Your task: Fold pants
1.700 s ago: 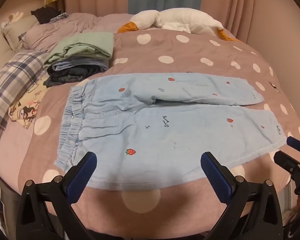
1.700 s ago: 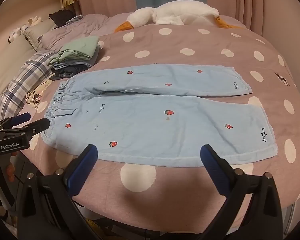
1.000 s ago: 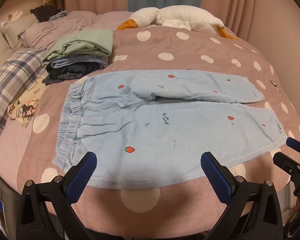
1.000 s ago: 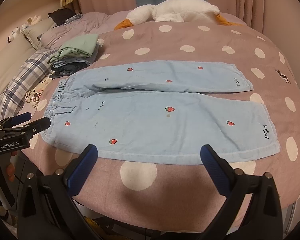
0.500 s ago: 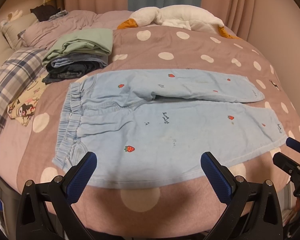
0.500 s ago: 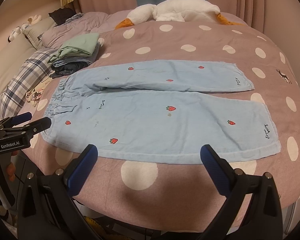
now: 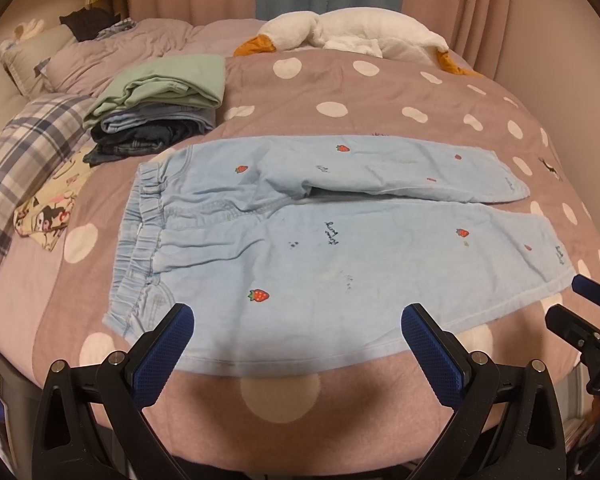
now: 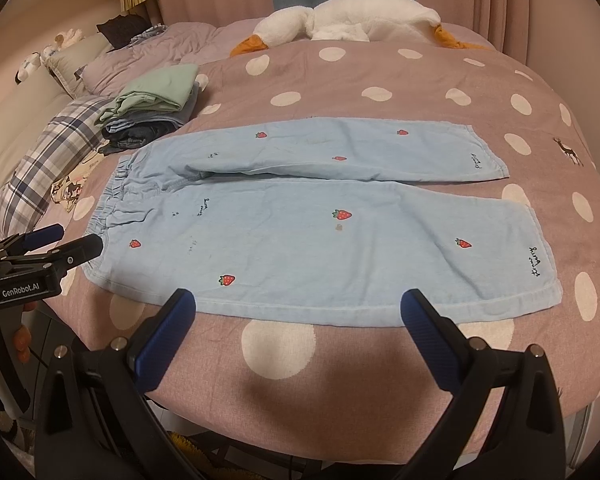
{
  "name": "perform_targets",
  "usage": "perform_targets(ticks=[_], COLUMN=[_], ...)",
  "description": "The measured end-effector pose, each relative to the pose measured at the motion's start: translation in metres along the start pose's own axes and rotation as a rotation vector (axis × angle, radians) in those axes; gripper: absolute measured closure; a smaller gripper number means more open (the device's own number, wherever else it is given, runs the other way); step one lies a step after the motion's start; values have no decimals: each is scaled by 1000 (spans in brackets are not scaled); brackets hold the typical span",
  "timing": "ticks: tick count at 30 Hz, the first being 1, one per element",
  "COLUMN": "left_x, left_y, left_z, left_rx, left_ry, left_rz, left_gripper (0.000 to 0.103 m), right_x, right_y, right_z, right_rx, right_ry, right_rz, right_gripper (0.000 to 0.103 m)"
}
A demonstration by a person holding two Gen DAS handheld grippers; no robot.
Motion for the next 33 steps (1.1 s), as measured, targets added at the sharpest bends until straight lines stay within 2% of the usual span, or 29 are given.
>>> perform_targets(ticks=[3,7,9,10,11,12,13,15,17,21,24,28,31,32,33], left_x=[-6,-28,-38,-43,-47,-50,-51,-53,-55,-57,-53,-58,-60,-61,-62], left_y=[3,12,19,24,31,35,40,47,55,65,68,68,64,63,63], left_z=[-4,-24,-36,-43,-55,-62,-71,-88,-105,-129,-136,-147,-148,-150,-151], left_rx=[44,266,360,373,419,443,474,538,600,708,764,756,728,717,704], left_ry=[31,154,176,145,128,115,97,90,99,145,150,113,43,23,9], left_rz=[-24,-107,-162,-186,-211,-217,-233,-220,-183,-106,-61,-12,-16,-21,-26], left_gripper=[0,0,0,0,0,0,0,0,0,0,0,3,19,31,44], right_x=[-7,-22,-32,-32,-33,-37,-42,-51,-66,-80,-86,-89,-94,-96,-97], right_y=[5,15,25,30,33,38,40,48,55,73,82,83,82,82,83], right_z=[-3,-10,-17,-17,-20,-26,-31,-46,-56,-86,-104,-121,-132,-135,-139], right_rx=[20,60,86,89,102,140,171,267,375,539,652,739,780,794,804], right_ry=[9,11,-4,-6,-15,-26,-34,-52,-30,-92,-111,-134,-149,-155,-157], right_rz=[-18,-75,-106,-213,-249,-248,-210,-188,-132,-117,-54,50,86,93,101], right_gripper=[0,0,0,0,0,0,0,2,9,21,31,46,61,69,71])
Point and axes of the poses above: each gripper's, at about its wrist camera, not at the fingertips, and x roughly against the way its jaws point, z to its right, y to its underside, the point moved 1 cm from there along -x, roughly the way its jaws point, and after that the axes turned 8 degrees about z, right-handed, at the moved point
